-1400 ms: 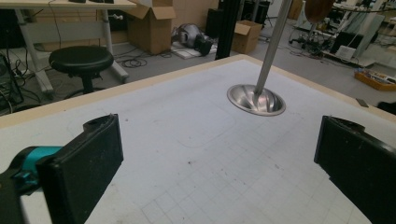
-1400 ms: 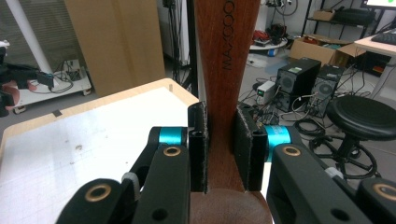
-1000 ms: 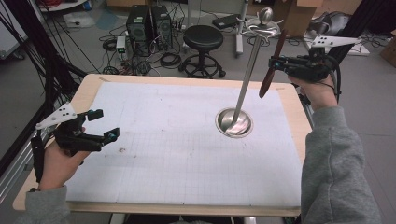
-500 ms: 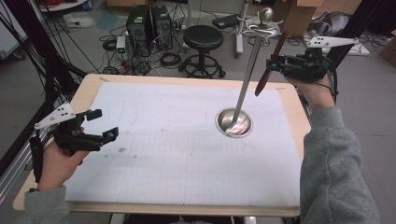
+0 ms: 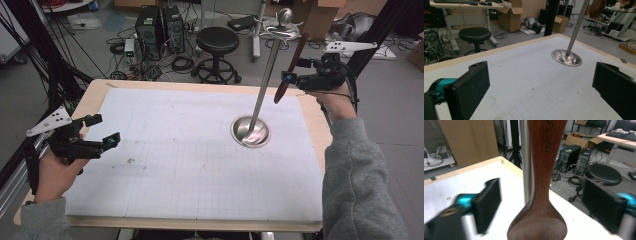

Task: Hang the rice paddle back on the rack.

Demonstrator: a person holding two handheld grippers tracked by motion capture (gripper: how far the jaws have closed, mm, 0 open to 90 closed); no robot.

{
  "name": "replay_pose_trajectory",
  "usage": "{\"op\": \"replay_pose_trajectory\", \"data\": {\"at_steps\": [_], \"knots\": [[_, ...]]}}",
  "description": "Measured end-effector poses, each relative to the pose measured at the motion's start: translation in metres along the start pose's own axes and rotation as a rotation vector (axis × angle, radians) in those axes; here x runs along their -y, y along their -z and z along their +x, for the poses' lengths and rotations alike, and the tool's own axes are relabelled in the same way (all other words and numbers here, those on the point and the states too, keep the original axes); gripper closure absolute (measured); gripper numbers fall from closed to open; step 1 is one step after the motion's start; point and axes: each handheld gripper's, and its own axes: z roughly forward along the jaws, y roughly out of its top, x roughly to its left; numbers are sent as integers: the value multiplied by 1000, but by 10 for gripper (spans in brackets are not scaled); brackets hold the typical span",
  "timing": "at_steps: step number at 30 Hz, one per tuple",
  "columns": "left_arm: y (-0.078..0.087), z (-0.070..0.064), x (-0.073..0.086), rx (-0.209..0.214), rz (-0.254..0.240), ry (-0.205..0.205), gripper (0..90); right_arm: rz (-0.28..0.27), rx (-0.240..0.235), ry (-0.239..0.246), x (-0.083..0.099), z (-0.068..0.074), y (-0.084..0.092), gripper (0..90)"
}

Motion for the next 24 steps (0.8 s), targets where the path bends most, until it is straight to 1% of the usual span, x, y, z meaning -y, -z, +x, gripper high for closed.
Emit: {"op": "replay_pose_trajectory", "data": {"at_steps": [1,2,3,4,7,10,14,17,21,24], "knots": [[-1,0,0,1,2,-1,17,0,7,-6,0,0,0,77],[-1,0,0,3,6,-1,17,-1,12,-13,1,0,1,32],[-2,0,0,3,3,-1,17,-5,24,-24,1,0,1,5],[-2,-1,0,6,6,-5,17,-6,28,-34,2,0,2,5],[-2,-2,-1,6,5,-6,17,-33,29,-34,5,-1,6,4],[-2,-2,-1,1,4,-6,17,-57,21,-54,8,-4,10,4],[-4,-2,-2,0,-2,-4,17,-54,30,-62,15,-8,14,4],[-9,-4,1,2,10,-10,17,-53,20,-66,20,-8,16,4],[-11,-6,2,3,15,-13,17,-58,27,-53,24,-6,19,4],[-10,-7,1,6,10,-15,17,-58,26,-54,28,-3,21,4]]}}
